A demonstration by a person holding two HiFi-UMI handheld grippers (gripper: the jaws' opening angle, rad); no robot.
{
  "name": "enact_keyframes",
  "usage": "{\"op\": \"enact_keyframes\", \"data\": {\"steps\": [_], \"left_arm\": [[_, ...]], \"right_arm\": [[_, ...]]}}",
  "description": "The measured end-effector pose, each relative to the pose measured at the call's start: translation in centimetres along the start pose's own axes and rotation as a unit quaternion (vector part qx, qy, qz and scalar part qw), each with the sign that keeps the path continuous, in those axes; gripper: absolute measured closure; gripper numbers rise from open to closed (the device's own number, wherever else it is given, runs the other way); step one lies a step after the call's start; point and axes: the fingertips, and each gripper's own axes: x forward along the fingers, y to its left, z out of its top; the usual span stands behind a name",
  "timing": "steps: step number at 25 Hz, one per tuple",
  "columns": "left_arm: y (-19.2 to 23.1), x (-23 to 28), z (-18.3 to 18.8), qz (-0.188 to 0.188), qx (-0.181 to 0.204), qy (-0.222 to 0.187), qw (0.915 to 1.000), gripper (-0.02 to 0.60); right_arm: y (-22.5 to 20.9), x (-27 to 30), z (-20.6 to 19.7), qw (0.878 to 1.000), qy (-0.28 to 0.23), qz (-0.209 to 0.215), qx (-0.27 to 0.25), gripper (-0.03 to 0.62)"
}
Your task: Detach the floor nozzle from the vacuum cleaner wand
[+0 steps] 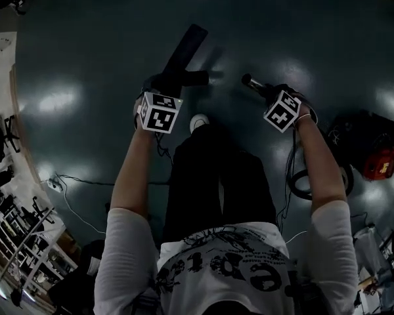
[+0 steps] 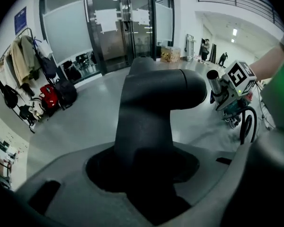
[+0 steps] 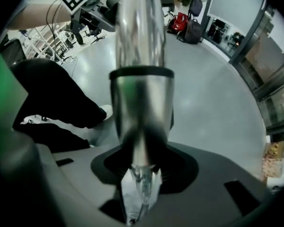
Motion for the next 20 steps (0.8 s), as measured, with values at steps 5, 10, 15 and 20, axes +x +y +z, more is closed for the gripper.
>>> {"op": "enact_keyframes", "data": {"steps": [5, 10, 15, 20], "left_arm": [[1.5, 13.1, -6.6, -0.014, -0.026, 0.011, 0.9995, 0.385], [1.0, 24.3, -14.1, -0.027, -0.017, 0.044, 0.9985, 0.385], [-0.4, 32.7, -19.8, -0.038, 0.018, 0.082, 0.9958, 0.385], [-0.5, 37.0, -23.9, -0.026, 0.007, 0.101, 0.9946, 0.385]], "right_arm": [[-1.4, 13.1, -0.1, 1.000, 0.004, 0.005, -0.002, 0.442], [-0.5, 23.9, -2.5, 1.000, 0.018, 0.018, -0.002, 0.442], [1.5, 32.2, -4.0, 0.998, 0.036, 0.047, -0.013, 0.442], [2.7, 36.6, -5.6, 0.996, 0.062, 0.059, -0.021, 0.442]]}}
